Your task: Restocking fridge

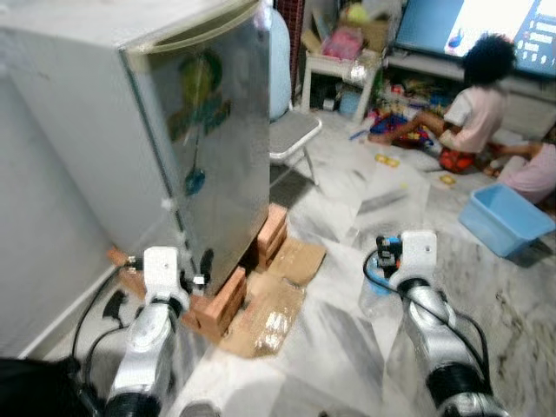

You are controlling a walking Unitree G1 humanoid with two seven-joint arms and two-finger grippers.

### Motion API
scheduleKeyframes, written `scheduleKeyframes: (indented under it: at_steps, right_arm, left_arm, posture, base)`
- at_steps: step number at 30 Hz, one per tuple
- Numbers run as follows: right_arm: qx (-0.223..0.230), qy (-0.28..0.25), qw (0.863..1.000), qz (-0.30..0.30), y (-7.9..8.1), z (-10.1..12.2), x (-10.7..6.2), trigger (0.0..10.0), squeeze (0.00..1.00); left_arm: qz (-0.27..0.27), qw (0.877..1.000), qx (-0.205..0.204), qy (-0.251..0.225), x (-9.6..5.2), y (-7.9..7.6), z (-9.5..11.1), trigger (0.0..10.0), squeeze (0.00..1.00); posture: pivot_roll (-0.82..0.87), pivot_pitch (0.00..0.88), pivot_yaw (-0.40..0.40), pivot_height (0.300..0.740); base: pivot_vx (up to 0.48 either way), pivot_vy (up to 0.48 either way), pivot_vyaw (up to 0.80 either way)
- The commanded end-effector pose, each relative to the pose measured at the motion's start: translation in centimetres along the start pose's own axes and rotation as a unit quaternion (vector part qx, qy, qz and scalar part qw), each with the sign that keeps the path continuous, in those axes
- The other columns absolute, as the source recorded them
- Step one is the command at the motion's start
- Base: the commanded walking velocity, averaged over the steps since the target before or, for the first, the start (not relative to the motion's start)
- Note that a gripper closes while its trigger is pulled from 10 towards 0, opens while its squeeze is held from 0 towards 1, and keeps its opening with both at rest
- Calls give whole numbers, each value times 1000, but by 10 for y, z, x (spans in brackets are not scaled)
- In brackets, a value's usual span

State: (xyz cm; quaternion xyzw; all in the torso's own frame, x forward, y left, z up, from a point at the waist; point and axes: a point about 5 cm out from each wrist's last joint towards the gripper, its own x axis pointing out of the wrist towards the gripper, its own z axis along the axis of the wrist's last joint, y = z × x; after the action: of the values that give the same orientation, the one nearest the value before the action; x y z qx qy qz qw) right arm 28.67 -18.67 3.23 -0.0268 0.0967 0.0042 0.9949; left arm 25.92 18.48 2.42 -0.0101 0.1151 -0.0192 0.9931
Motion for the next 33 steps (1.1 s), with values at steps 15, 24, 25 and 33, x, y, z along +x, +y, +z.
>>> scheduleKeyframes:
  at_steps: [15,24,25,33]
  right_arm:
    - [2,-26,1000,10,4,12,4,10000,0]
    - [3,-24,1000,9,5,12,4,10000,0]
    - [4,-25,1000,10,5,12,4,10000,0]
    - [6,-24,1000,10,6,11,5,10000,0]
  left_arm:
    - [23,997,39,-59,1,8,16,10000,0]
    - [-19,998,31,-50,5,-2,11,10000,0]
    - [-24,998,32,-50,6,-4,11,10000,0]
    - [-30,998,32,-42,8,-6,10,10000,0]
  posture:
    - [50,0,-52,740]
    - [43,0,-46,740]
    - [41,0,-45,740]
    - [42,0,-42,740]
  base:
    - [0,288,0]
    - [125,0,-464]
    - [472,0,-800]
    - [460,0,-245]
